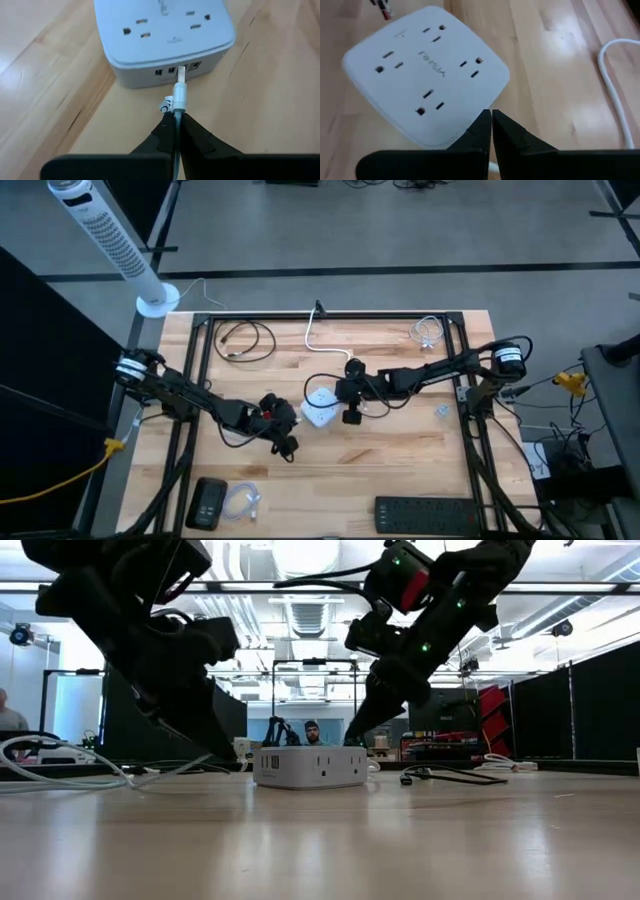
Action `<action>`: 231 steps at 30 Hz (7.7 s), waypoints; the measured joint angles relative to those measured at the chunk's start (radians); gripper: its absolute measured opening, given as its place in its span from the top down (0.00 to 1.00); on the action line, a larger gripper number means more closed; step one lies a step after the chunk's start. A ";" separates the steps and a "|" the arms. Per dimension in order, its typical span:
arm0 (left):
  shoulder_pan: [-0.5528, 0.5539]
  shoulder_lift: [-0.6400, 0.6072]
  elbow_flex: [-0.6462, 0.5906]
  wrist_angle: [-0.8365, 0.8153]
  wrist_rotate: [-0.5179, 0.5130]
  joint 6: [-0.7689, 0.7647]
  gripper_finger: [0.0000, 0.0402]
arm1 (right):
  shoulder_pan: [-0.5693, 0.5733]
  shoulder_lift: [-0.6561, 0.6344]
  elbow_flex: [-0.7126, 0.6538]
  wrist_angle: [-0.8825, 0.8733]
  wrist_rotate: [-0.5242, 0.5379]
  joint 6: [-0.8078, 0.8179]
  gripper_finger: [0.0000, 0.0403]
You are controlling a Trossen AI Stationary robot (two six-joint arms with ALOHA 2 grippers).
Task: Plug in charger cables
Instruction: Insert the left white charger cable into the white outlet
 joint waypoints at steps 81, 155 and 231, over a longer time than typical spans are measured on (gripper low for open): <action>0.128 0.080 0.031 0.047 -0.059 0.054 1.00 | 0.093 0.087 0.176 -0.434 -0.013 0.000 0.98; 0.182 0.068 0.109 -0.099 0.022 0.080 1.00 | 0.082 0.114 0.234 -0.521 -0.140 0.168 0.91; 0.207 0.116 0.109 -0.013 0.438 0.227 1.00 | 0.121 0.158 0.233 -0.549 -0.158 -0.149 0.91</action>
